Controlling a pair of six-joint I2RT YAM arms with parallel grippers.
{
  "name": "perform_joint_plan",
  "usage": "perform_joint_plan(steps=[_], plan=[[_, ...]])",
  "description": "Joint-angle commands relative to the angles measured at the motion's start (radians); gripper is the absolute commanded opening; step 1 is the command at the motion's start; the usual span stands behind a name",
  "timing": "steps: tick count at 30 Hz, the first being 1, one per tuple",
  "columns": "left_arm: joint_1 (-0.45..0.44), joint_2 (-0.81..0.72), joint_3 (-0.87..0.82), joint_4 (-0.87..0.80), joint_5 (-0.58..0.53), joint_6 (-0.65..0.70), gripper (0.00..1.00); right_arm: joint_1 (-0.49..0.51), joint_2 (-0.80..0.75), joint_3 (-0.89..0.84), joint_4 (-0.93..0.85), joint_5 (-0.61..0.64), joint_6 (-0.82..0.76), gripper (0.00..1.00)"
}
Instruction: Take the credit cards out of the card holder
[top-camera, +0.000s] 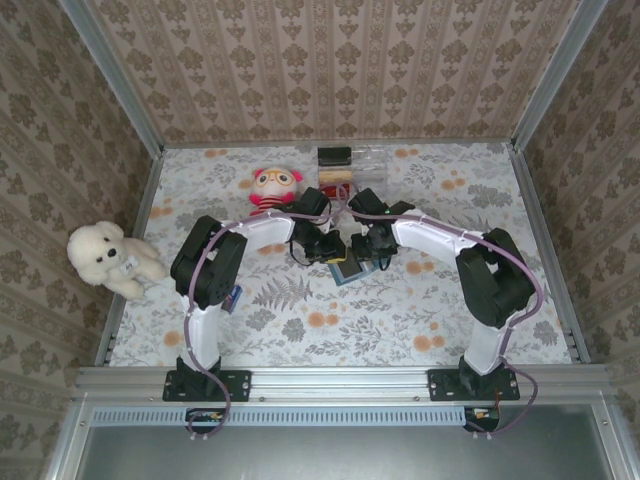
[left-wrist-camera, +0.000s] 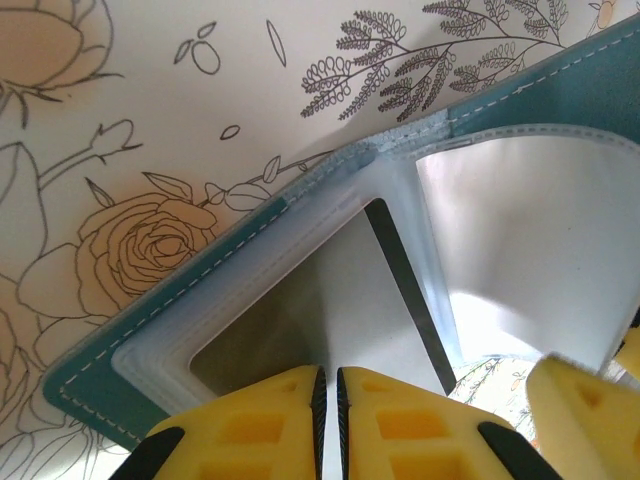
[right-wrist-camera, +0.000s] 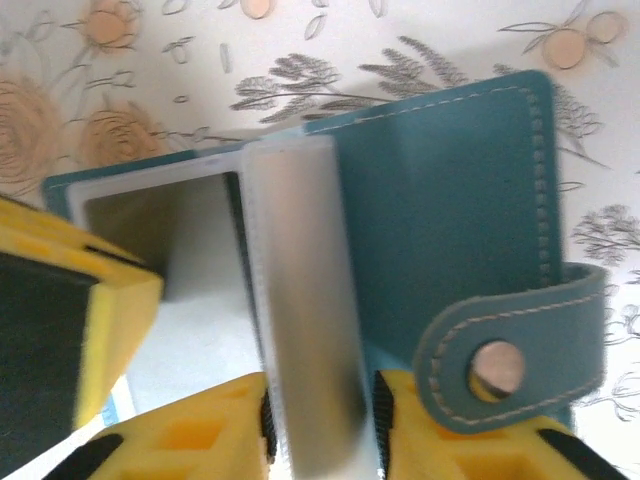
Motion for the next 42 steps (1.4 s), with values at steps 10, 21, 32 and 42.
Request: perform_joint_plan(steps=[10,21,32,42], plan=[[0.019,-0.029,-0.007,-0.043,-0.016,0.012,0.22,0.01,0.024,0.037,-0.07,0.114,-0.067,0.09],[0.032,-0.19,-0.102,-0.005,-0.02,-0.028,0.31,0.01,-0.106,-0.099,-0.024,-0.133,0.147,0.07],[0.019,-0.142,-0.168,0.058,0.008,-0.06,0.23,0.011,-0.059,-0.155,0.058,-0.089,0.138,0.08],[0.016,-0.119,-0.143,0.052,0.006,-0.059,0.21,0.01,-0.004,-0.118,0.027,-0.005,0.085,0.1]])
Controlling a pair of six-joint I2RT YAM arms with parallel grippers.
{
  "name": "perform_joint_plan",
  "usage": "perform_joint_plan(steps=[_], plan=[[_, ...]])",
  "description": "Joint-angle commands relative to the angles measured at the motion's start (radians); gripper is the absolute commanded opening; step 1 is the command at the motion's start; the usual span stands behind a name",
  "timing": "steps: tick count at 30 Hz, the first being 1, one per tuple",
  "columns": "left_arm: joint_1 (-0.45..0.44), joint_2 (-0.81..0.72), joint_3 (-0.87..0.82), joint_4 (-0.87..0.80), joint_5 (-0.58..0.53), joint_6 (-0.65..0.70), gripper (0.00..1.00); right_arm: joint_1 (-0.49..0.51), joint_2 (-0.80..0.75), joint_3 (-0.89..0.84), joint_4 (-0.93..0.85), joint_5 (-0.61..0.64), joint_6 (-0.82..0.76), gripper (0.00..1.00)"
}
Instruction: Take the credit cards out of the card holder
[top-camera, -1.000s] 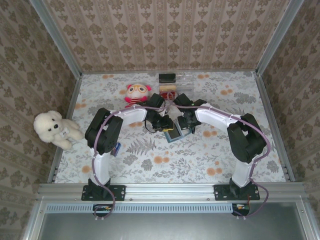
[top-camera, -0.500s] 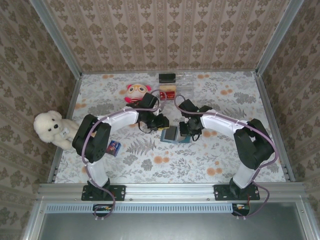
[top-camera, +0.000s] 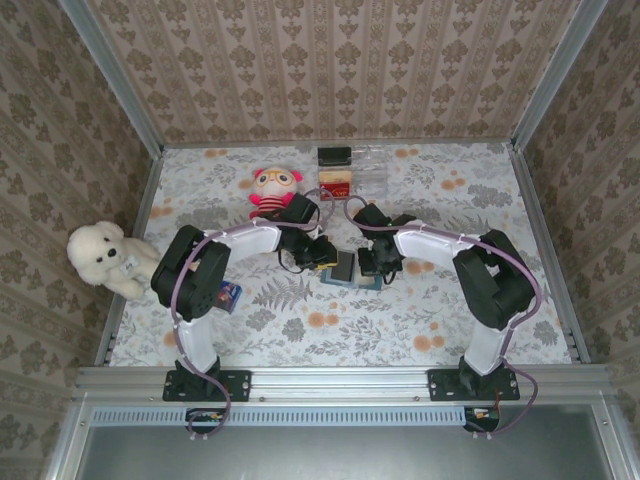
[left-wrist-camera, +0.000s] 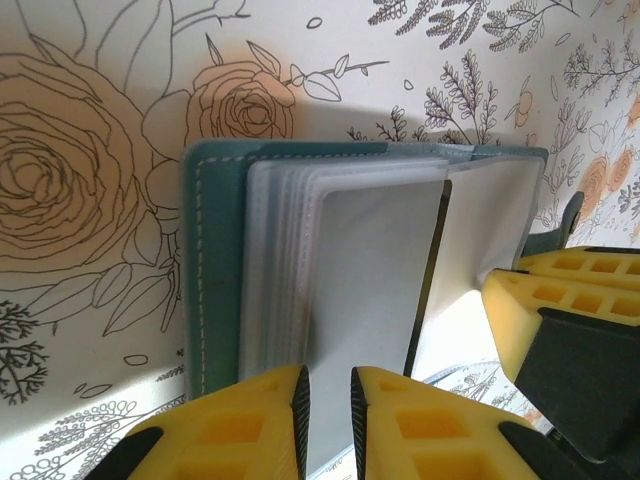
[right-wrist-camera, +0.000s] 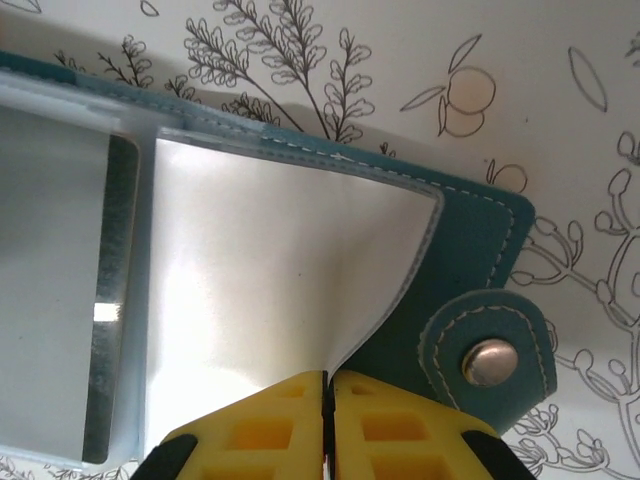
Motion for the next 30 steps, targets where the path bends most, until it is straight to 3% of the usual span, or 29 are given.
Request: perform_joint_plan(steps=[1,9,12,16,23,30], plan=[[-0.005,0.027,0.025,-0.009,0.012,-0.005,0.21,0.005,0.012,0.03,-0.026,0.052,-0.021,0.12],[-0.008,0.032,0.024,-0.049,-0.003,0.014,0.21,0.001,-0.15,0.074,-0.067,-0.018,0.039,0.3],[-0.008,0.026,0.031,-0.051,-0.003,0.017,0.21,0.004,-0.18,0.089,-0.085,-0.042,0.067,0.32],[-0.007,0.023,0.029,-0.049,-0.008,0.016,0.21,0.026,-0.177,0.105,-0.073,-0.091,0.1,0.3],[-0.007,0.022,0.015,-0.039,-0.014,0.009,0.18,0.049,-0.085,0.115,-0.003,-0.139,0.196,0.15],[-0.005,0.027,0.009,-0.041,-0.016,0.011,0.18,0.032,-0.005,0.074,0.098,-0.222,0.186,0.15]])
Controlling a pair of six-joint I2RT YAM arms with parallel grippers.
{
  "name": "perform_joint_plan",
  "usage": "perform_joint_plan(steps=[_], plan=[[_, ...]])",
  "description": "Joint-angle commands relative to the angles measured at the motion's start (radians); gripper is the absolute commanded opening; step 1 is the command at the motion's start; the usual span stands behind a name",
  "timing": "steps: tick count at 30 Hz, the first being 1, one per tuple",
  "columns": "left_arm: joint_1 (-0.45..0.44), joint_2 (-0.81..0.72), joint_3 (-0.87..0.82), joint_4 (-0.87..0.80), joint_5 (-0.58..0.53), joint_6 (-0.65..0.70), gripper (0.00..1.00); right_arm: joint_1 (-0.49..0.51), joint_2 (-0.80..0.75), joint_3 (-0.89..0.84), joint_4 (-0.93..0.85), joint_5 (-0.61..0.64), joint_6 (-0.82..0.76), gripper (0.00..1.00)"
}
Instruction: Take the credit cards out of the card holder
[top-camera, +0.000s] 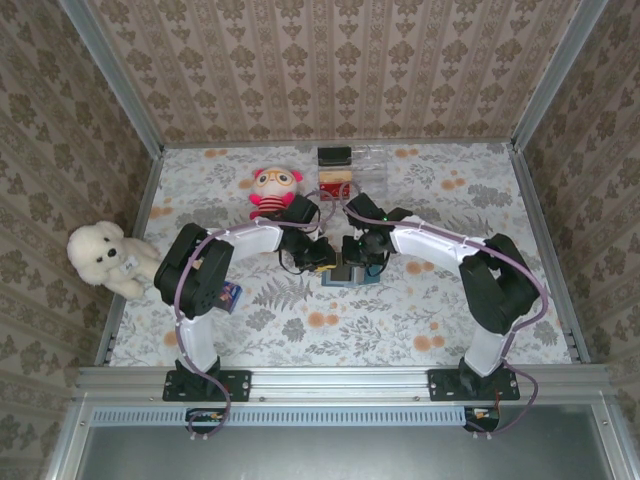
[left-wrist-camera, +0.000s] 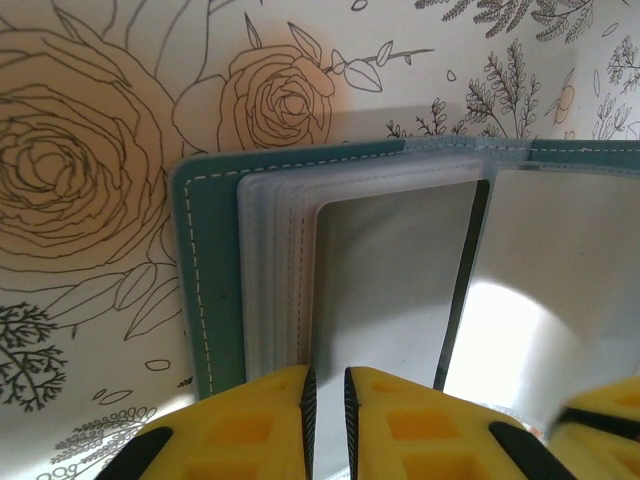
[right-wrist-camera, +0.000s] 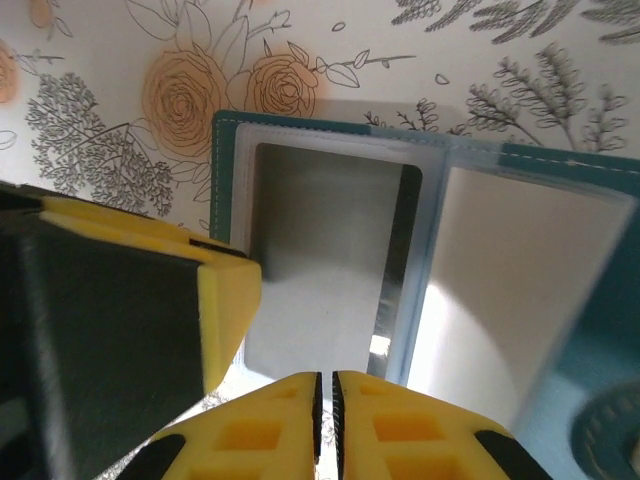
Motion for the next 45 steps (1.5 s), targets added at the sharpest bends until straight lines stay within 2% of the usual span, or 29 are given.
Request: perform_joint_plan(steps=[1,7,13,21,34,40,45], plan=[[-0.004,0.002,-0.004,-0.016,-0.01,0.011,0.18,-0.014,0.012,-0.026,0.061,-0.051,0.019,0.15],[-0.005,0.008,-0.004,-0.021,-0.011,0.011,0.18,-0.034,0.036,-0.045,0.053,-0.03,-0.004,0.17],[-0.005,0.009,-0.014,-0.021,-0.016,0.009,0.18,-0.068,0.003,-0.118,0.117,-0.052,-0.031,0.18],[-0.004,0.013,-0.019,-0.02,-0.012,0.007,0.19,-0.108,-0.006,-0.205,0.268,-0.217,-0.108,0.18],[-0.004,0.021,-0.025,-0.022,-0.019,0.006,0.18,-0.163,-0.042,-0.285,0.409,-0.328,-0.112,0.17],[-0.005,0.022,-0.024,-0.022,-0.02,0.005,0.18,-0.16,-0.064,-0.283,0.399,-0.346,-0.112,0.19],[-0.005,0.028,-0.019,-0.021,-0.019,0.006,0.18,-0.159,-0.016,-0.255,0.356,-0.324,-0.104,0.22]])
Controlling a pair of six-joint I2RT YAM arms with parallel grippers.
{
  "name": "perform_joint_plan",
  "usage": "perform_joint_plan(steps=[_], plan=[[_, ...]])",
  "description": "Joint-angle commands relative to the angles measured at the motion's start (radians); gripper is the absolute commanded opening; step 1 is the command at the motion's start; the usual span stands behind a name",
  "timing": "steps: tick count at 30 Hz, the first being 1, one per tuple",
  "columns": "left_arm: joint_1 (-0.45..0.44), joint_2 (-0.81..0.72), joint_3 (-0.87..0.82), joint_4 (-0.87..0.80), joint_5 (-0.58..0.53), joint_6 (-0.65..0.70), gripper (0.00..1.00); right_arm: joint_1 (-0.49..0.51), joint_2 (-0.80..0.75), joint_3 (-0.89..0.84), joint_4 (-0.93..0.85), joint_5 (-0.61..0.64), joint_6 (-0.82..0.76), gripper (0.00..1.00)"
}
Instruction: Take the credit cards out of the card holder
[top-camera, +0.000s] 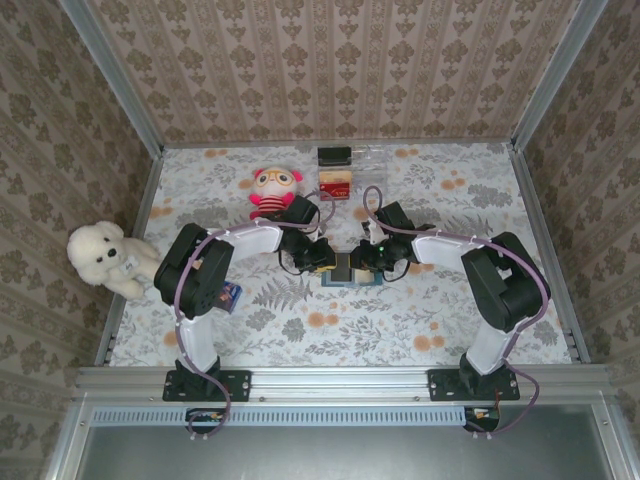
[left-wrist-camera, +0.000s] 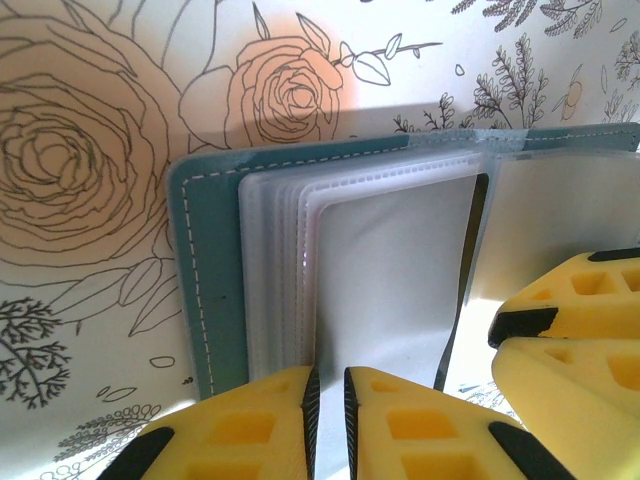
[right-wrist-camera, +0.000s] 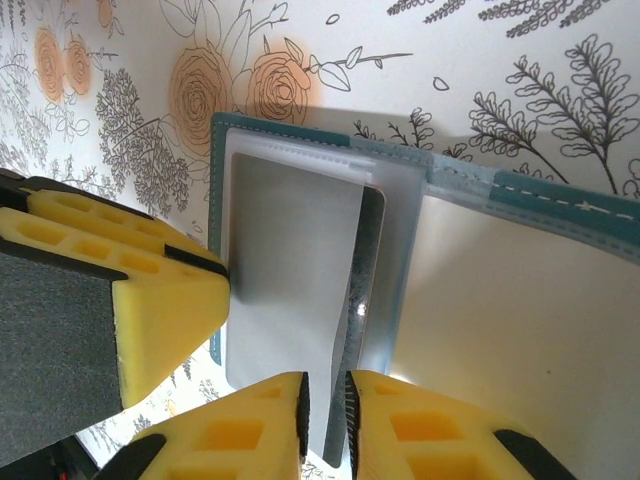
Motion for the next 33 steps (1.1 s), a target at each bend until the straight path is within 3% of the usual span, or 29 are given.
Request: perform_joint_plan(steps=[1,22,33], plan=[[-0.005,0.03,-0.013,-0.022,-0.02,0.006,0.18,0.0,0.027,0.028,-0.036,0.007,-0.01,0.22],[-0.01,0.034,-0.014,-0.015,-0.006,0.007,0.18,0.002,0.097,0.054,-0.021,-0.048,-0.004,0.18],[-0.01,0.016,-0.006,-0.025,-0.003,0.03,0.23,-0.005,0.059,0.056,-0.079,-0.005,-0.021,0.08]])
